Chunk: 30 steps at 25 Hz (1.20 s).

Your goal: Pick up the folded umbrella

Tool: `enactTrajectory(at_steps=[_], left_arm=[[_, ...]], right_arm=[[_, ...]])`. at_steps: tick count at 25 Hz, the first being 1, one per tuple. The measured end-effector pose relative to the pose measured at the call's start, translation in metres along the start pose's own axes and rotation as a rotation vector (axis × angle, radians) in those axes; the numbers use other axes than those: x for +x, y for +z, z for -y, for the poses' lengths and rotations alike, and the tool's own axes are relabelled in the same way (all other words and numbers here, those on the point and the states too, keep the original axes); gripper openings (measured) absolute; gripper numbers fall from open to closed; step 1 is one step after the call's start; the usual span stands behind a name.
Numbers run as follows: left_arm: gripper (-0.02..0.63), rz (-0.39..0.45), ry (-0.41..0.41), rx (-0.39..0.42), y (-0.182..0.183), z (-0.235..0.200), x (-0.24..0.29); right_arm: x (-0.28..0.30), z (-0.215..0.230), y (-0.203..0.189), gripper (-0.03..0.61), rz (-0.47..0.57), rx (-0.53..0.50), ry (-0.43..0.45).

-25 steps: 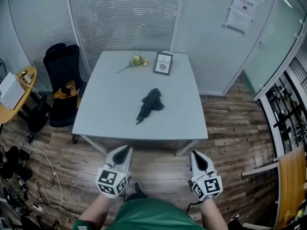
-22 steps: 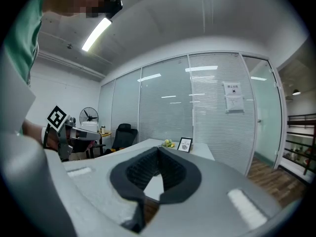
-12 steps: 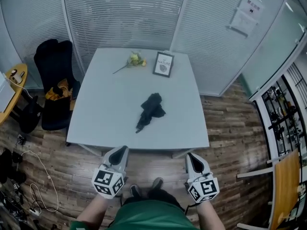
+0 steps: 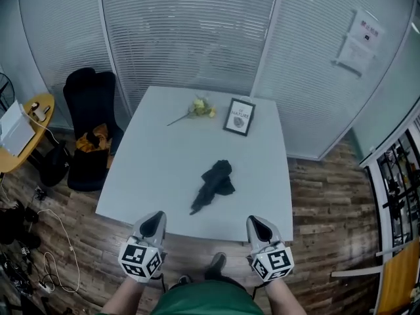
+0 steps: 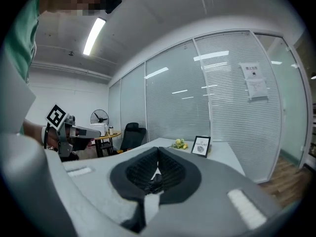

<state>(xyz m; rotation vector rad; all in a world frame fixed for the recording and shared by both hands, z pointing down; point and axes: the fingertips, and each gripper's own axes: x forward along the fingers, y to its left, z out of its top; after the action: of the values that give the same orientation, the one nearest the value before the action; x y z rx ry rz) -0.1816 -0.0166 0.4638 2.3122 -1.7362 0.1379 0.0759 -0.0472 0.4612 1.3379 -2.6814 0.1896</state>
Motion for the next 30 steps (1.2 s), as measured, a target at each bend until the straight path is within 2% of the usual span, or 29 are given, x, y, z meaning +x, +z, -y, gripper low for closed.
enactTrajectory(at_steps=[6, 17, 24, 30], left_arm=[[0.017, -0.014, 0.03, 0.034, 0.008, 0.013, 0.062], [0.017, -0.095, 0.05, 0.045, 0.003, 0.025, 0.145], [0.017, -0.156, -0.031, 0.054, -0.006, 0.027, 0.197], [0.017, -0.208, -0.145, 0.058, -0.019, 0.02, 0.243]], right_arm=[[0.044, 0.052, 0.007, 0.002, -0.008, 0.008, 0.049], [0.085, 0.132, 0.005, 0.003, -0.023, 0.056, 0.064], [0.088, 0.153, -0.001, 0.003, -0.049, 0.071, 0.013], [0.09, 0.164, -0.005, 0.002, -0.061, 0.09, -0.107]])
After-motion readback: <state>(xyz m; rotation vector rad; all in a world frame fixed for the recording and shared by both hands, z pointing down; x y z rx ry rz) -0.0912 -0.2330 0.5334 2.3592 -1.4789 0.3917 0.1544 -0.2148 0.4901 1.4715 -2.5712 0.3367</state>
